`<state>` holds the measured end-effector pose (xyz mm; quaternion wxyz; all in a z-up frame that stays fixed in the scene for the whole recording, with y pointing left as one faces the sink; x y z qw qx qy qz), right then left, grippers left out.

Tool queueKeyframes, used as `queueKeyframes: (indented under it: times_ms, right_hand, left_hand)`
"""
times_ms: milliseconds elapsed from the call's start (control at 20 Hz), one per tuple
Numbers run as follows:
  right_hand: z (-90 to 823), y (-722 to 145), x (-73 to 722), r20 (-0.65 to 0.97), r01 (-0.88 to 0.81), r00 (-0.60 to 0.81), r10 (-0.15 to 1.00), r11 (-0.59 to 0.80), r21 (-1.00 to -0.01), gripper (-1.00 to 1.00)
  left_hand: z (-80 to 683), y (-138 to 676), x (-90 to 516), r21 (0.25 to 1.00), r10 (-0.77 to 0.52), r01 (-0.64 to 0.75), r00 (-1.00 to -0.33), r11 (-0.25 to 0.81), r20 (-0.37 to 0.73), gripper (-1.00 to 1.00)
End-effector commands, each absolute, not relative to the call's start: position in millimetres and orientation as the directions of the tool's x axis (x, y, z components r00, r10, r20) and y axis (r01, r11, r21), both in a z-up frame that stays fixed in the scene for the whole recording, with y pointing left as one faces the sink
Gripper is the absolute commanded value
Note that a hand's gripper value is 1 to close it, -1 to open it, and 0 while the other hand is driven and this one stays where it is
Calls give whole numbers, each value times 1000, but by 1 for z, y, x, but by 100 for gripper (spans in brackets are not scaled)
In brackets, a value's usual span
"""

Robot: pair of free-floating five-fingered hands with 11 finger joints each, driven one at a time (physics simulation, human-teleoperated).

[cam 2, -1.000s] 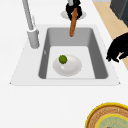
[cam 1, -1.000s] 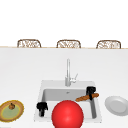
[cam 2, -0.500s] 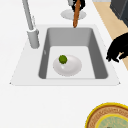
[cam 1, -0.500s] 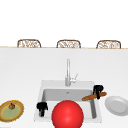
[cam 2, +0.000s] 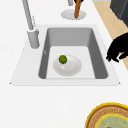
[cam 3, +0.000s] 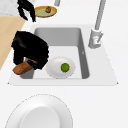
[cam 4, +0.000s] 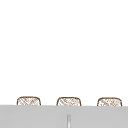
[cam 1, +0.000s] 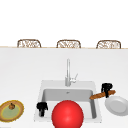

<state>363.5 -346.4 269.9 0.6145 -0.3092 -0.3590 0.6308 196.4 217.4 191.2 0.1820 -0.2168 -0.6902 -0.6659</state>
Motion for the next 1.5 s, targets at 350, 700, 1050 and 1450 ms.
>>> queueKeyframes:
  times_ms: [350, 700, 1050, 1450]
  right_hand:
    - [248, -433, 368, 53, -557, -64, 997, 8, -830, 100]
    - [232, -481, 369, 72, -551, -84, 994, 14, -835, 100]
    - [194, -520, 383, 55, -538, -105, 993, -10, -843, 100]
    - [159, -522, 392, 14, -544, -53, 999, -17, -839, 100]
  left_hand:
    - [191, 217, 196, 840, 57, 542, -840, 19, 540, 0]
    - [191, 217, 196, 840, 57, 542, -840, 19, 540, 0]
    - [191, 217, 196, 840, 57, 542, -840, 19, 540, 0]
    - [191, 217, 196, 840, 57, 542, -840, 19, 540, 0]
